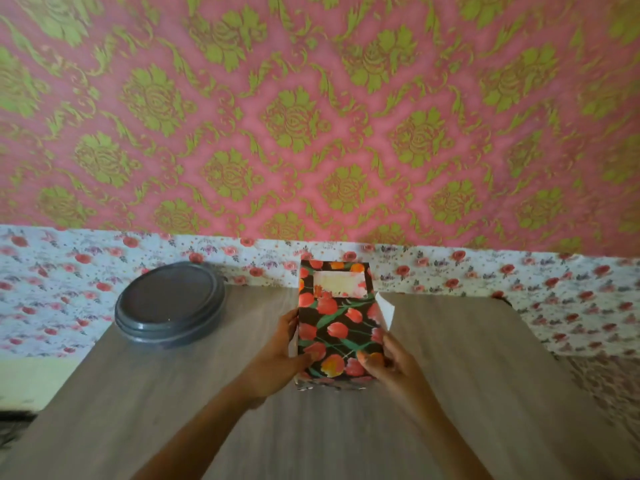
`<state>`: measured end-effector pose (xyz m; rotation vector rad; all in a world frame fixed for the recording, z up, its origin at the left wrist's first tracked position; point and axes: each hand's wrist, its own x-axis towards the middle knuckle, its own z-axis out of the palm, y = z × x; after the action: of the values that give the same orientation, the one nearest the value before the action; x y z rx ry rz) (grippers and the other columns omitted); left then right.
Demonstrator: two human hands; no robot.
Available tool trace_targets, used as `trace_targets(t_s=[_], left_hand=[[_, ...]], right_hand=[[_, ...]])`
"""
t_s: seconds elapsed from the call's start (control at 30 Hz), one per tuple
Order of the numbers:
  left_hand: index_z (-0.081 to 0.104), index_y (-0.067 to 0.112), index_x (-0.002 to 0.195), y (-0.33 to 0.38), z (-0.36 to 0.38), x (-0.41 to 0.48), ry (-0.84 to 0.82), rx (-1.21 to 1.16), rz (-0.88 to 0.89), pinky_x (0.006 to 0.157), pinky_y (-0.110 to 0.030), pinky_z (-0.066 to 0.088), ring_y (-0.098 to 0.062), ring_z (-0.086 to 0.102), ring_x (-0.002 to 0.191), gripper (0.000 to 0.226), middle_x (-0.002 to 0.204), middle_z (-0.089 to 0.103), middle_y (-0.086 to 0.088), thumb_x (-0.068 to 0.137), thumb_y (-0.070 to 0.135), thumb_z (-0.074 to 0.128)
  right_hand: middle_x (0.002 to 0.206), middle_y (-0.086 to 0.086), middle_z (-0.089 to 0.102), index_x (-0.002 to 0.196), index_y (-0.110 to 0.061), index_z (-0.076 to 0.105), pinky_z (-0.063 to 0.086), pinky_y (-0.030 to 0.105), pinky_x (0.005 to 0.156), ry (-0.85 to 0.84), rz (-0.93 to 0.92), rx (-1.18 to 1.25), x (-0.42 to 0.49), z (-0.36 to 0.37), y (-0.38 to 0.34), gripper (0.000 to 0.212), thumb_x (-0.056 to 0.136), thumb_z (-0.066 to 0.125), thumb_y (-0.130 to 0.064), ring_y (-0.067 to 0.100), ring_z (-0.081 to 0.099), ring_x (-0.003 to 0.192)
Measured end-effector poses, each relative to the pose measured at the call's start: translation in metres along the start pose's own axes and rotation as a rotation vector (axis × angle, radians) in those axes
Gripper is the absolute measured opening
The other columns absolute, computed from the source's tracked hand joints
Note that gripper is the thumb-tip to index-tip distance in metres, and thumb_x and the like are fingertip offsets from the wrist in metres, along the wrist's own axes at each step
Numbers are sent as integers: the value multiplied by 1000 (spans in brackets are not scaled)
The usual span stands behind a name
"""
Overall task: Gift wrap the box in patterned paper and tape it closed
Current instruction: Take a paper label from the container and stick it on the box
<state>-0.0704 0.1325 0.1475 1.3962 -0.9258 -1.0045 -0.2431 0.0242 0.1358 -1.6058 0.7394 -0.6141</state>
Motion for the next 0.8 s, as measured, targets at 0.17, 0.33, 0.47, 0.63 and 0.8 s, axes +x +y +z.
trace_targets(t_s=[0.17,0.33,0.47,0.63,0.8], left_hand=[[24,22,134,7,-14,38,17,-25,-138,79,-25,56,-11,49,110,66,129,42,4,84,13,66],[26,17,139,8,-25,73,21,-18,-208,77,-28,57,-17,57,106,63,116,51,7,88,7,62],[31,17,139,3,-31,98,48,30,-219,82,-33,56,-21,59,108,57,118,57,0,90,6,59],[39,26,131,3,-38,109,32,42,-265,67,-24,56,-17,63,99,49,119,60,-5,91,4,57],[39,16,130,0,-32,114,117,195,-283,69,-23,56,-19,61,100,41,117,58,-7,93,4,52]], right_hand=[[111,-1,70,122,-22,55,53,38,90,-49,112,43,48,0,2,88,49,77,-65,17,65,104],[104,-11,71,112,-33,57,52,20,71,-82,227,64,81,2,-8,65,52,75,-49,9,67,97],[100,-11,70,110,-29,60,49,17,63,-56,255,68,104,6,-11,48,64,69,-30,4,68,87],[92,-14,70,98,-31,60,47,19,60,-33,284,20,115,5,-10,29,81,69,-11,2,67,80],[84,-14,68,97,-28,63,46,11,60,2,194,-288,112,4,-22,38,69,69,-53,13,68,88]])
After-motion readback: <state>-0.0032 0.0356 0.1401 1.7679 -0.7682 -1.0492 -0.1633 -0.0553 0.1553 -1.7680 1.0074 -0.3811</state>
